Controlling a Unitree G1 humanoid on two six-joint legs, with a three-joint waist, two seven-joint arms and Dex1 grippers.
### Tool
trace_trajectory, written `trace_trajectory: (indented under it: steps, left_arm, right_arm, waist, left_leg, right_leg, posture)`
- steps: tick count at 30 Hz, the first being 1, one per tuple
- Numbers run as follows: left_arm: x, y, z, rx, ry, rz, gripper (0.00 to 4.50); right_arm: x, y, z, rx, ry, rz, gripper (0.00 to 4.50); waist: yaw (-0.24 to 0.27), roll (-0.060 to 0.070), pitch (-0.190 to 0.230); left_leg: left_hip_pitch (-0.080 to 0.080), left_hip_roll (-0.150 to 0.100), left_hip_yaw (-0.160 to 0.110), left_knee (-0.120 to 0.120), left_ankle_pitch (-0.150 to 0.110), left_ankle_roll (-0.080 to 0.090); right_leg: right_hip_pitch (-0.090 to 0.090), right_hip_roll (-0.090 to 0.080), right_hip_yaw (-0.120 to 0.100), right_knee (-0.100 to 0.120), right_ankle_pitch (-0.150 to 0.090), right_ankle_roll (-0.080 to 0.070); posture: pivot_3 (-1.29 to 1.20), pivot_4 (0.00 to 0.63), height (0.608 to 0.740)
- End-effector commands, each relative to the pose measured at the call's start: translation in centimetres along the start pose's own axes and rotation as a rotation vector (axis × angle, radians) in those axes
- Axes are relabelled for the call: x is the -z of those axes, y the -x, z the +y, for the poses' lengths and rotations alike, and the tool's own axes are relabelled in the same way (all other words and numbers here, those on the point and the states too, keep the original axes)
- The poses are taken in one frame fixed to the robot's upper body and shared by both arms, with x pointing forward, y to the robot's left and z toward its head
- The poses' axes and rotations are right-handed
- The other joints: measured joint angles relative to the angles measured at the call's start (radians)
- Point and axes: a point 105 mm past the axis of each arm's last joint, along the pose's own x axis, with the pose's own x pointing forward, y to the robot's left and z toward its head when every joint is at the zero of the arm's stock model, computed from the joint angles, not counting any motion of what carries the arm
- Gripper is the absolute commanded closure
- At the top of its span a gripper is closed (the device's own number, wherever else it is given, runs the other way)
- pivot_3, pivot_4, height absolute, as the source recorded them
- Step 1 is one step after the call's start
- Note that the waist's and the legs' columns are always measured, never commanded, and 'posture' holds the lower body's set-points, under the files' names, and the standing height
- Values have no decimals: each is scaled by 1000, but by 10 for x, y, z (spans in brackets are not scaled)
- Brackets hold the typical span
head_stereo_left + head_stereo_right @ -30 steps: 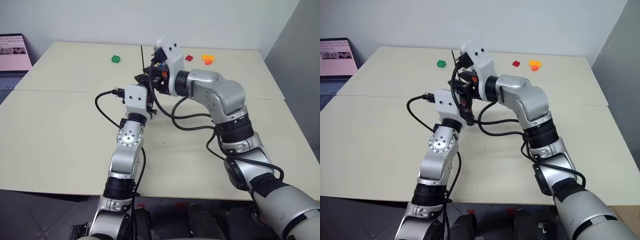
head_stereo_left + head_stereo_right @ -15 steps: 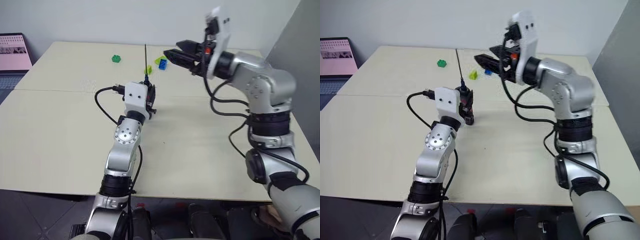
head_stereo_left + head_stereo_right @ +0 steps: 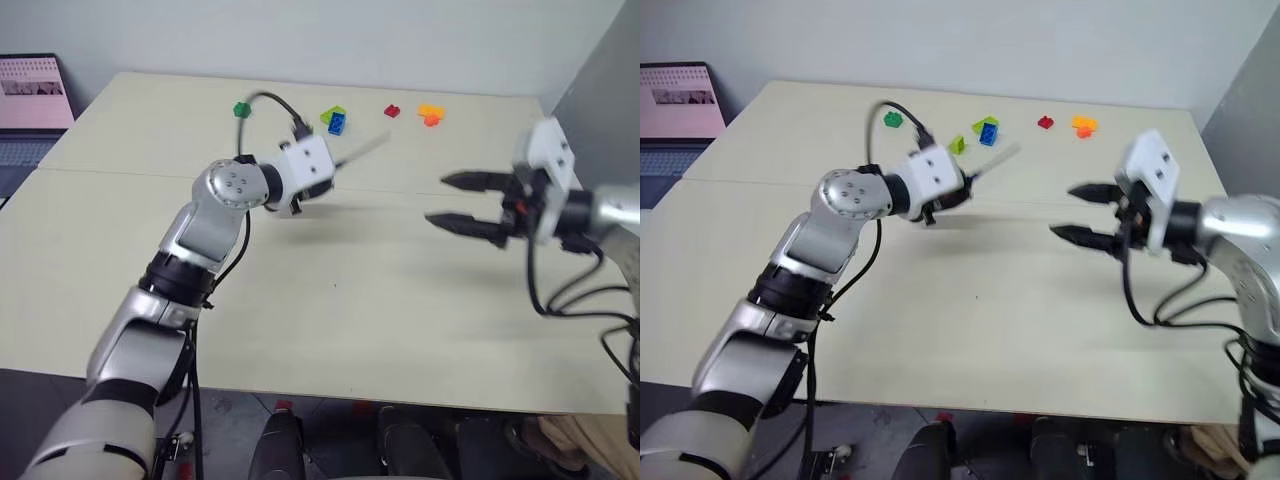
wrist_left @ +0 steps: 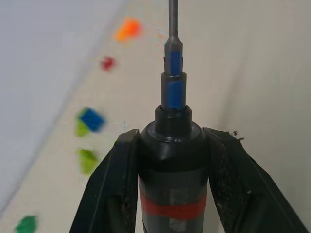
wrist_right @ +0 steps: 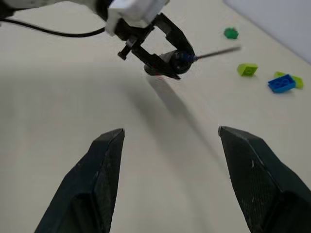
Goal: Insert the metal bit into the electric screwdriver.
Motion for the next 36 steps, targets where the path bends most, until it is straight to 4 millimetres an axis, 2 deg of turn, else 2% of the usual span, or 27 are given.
trace_trajectory:
  steps: [1,4,7,12,17,19,21,27,29,32,36]
  left_arm:
    - [-23,-8,7,131,-156,-14,2866]
    - [-22,-21,0,220,-196,12,2866]
    - [-20,-36,-18,341,-196,39,2866]
    - [-15,-48,-40,472,-177,72,2866]
    - [-15,-52,-48,512,-163,77,2866]
    - [-17,-51,-49,536,-140,68,2160]
    - [-19,-48,-49,562,-119,59,1870]
    - [-32,-22,-25,579,-32,-27,554]
    - [-33,-8,-9,540,20,-55,87]
    - [-28,24,18,451,109,-104,38]
    - [-2,74,35,340,244,-103,38]
  right_arm:
    - [-3,18,14,-22,86,37,1258]
    - [4,26,15,2,114,70,1258]
    - [9,33,20,12,125,94,1258]
    - [10,36,22,44,142,95,1258]
    - [14,36,23,57,139,105,1258]
    - [15,36,22,62,138,109,1258]
    - [15,37,21,64,139,112,1258]
    - [24,41,14,68,149,162,1258]
    - [25,41,13,64,153,164,1258]
    - [29,40,12,60,153,164,1258]
    - [34,40,9,74,162,147,1258]
  waist:
    - [2,0,0]
    - [2,0,0]
    - [2,0,0]
    - [-2,0,0]
    - [-2,0,0]
    - [-2,0,0]
    - [-1,0,0]
    - [-1,0,0]
    - [-2,0,0]
    - [-3,0,0]
    - [-22,0,0]
  left_leg:
    - [0,0,0,0,0,0]
    - [0,0,0,1,0,0]
    - [0,-1,1,2,0,0]
    - [0,-1,1,1,0,0]
    - [1,-1,1,2,0,1]
    - [1,-1,1,2,0,1]
    - [1,-1,1,2,0,1]
    - [1,-1,1,3,1,1]
    - [2,-1,1,3,1,2]
    - [2,0,0,3,1,2]
    - [2,1,0,3,2,1]
  right_leg:
    - [0,0,0,0,0,0]
    - [0,0,1,0,0,0]
    - [0,0,1,1,0,0]
    - [0,0,2,1,0,0]
    - [0,0,2,3,0,0]
    - [0,0,2,4,0,0]
    - [0,0,2,5,0,0]
    - [0,0,2,7,0,0]
    - [0,1,2,8,0,0]
    - [0,1,2,8,0,0]
    - [0,1,1,8,0,0]
  posture:
    - [0,150,740]
    - [0,150,740]
    - [0,150,740]
    - [0,150,740]
    - [0,150,740]
    - [0,150,740]
    - [0,150,740]
    - [0,150,740]
    - [0,150,740]
    - [0,150,740]
    - [0,150,740]
